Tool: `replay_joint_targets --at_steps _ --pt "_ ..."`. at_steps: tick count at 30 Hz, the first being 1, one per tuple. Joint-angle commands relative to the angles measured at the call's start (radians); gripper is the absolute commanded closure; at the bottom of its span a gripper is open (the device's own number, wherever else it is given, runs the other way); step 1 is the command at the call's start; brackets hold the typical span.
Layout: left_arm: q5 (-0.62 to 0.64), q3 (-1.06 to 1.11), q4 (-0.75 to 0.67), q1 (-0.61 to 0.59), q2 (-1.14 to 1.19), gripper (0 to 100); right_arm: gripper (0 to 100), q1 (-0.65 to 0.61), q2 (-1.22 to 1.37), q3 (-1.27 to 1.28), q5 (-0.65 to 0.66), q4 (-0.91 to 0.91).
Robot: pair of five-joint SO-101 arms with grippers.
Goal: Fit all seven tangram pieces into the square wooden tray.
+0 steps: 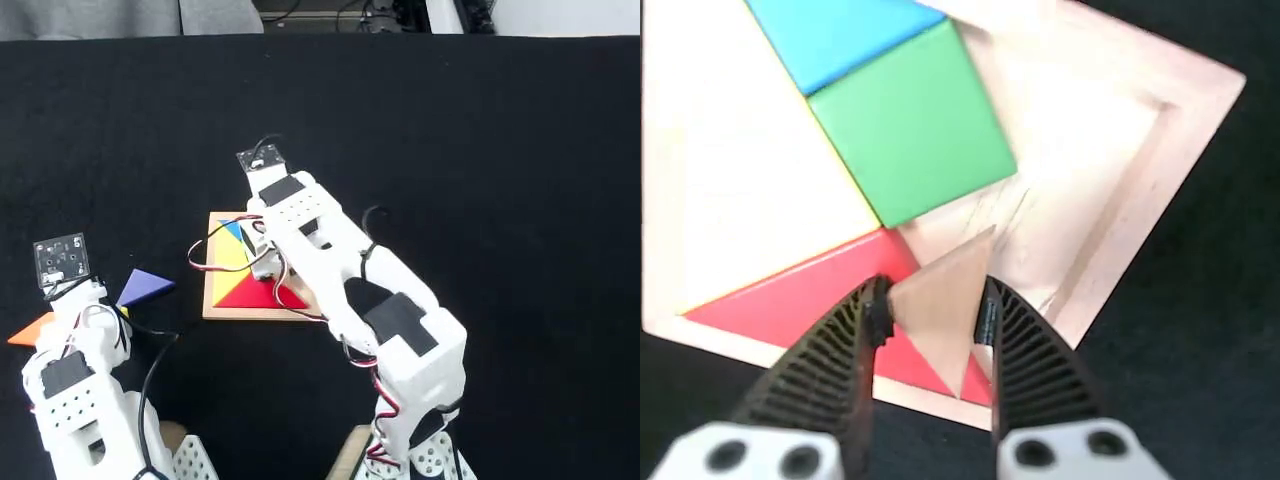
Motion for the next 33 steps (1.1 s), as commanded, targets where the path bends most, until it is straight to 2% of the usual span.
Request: replay_joint_targets --at_steps 1,4,7,9,11,17,22,24,28,30,33 --pt "0.003 -0.01 -0.009 0.007 -0.009 83 97.9 -0.011 -0.035 -0.051 -0.038 -0.017" --pt "0.003 -0.01 -0.009 0.007 -0.009 83 96.5 -0.012 -0.028 -0.051 -0.046 -0.018" --pt "0.003 -0.01 -0.009 0.007 -0.009 83 86.3 -0.011 -0.028 -0.051 -0.084 -0.021" --pt "0.003 -0.012 -0.009 0.007 -0.009 83 78.9 -0.014 -0.03 -0.051 -0.069 -0.035" --pt "0.003 -0.012 -0.009 0.007 -0.009 83 75.7 -0.017 -0.03 -0.051 -0.051 -0.046" --pt "0.003 -0.012 -0.009 0.007 -0.009 83 77.6 -0.014 -0.038 -0.071 0.006 -0.037" --pt "0.003 -0.012 -0.009 0.007 -0.009 83 78.6 0.046 -0.079 -0.076 0.015 0.023" --pt "0.003 -0.012 -0.009 0.007 -0.009 83 83.2 0.071 -0.107 -0.076 0.038 0.048" --pt "0.003 -0.012 -0.009 0.007 -0.009 83 98.8 0.112 -0.196 -0.076 0.195 0.101" --pt "0.003 -0.012 -0.009 0.007 -0.009 83 97.2 0.135 -0.232 -0.048 0.227 0.106" --pt "0.003 -0.012 -0.009 0.007 -0.009 83 98.7 0.141 -0.237 0.042 0.229 0.009"
